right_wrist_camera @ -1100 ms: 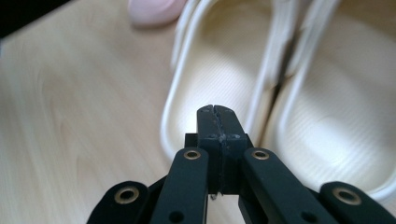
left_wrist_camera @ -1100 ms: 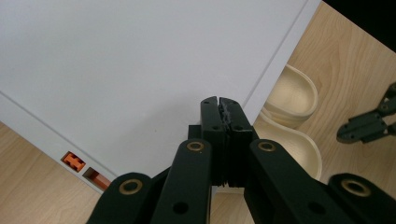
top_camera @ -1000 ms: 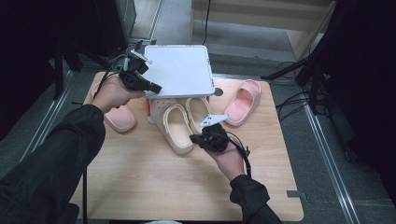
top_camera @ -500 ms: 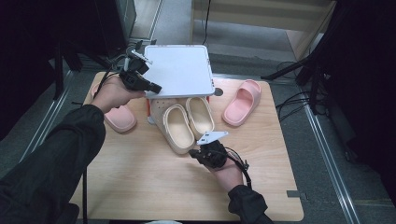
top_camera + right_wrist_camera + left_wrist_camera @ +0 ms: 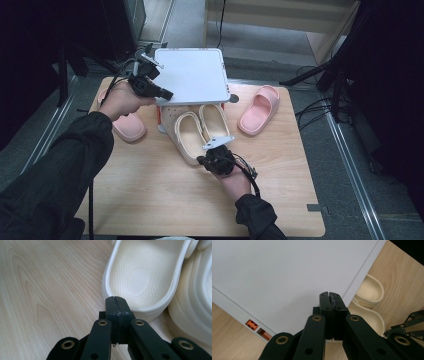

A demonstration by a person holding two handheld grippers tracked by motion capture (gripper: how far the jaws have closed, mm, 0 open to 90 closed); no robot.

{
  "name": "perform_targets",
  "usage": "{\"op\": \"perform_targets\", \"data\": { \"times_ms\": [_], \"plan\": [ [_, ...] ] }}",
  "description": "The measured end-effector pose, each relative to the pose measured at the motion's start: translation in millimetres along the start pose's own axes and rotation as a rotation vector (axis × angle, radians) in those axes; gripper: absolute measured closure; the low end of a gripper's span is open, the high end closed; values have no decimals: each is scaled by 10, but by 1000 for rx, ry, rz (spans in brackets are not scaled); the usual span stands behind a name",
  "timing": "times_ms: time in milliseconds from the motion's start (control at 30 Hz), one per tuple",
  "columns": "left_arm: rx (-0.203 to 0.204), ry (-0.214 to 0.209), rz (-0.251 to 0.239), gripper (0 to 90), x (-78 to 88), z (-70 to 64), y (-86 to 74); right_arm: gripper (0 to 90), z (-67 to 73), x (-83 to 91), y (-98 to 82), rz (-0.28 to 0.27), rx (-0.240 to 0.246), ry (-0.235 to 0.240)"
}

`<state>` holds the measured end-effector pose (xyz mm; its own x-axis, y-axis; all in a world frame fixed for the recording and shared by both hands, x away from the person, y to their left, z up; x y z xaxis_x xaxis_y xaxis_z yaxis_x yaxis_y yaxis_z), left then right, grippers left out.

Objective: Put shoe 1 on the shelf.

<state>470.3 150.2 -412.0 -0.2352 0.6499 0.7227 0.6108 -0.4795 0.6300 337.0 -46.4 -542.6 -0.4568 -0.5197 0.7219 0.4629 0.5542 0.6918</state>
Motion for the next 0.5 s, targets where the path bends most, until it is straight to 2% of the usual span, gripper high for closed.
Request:
{"op": "perform_targets", "data": {
  "times_ms": [100,167,333,400,500],
  "plan": [
    [3,-4,-4,892,-1,4,-1,900,7,24,-5,-9,40,12],
    [5,-8,-6,892,-3,5,0,900,-4,33,-49,6,48,7],
    [3,-5,-7,892,-2,5,-3,900,-82,3,-125,28,22,-3],
    [4,-7,-8,892,-4,5,-3,900,-95,-12,-122,16,20,8],
    [10,-10,-9,893,-7,1,-3,900,-99,-35,-94,7,11,-13]
  ]
}}
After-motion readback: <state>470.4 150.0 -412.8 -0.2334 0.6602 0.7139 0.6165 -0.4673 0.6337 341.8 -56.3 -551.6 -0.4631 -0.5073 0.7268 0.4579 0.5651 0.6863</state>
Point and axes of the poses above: each handheld gripper's, and its own axes: x roughly backward along the jaws, y roughly out of its top, z roughly to its left, the point moved 6 cm from there along -x, roughly forward along the jaws, and after that the axes turned 8 degrees about -y, right-handed, at the moved point
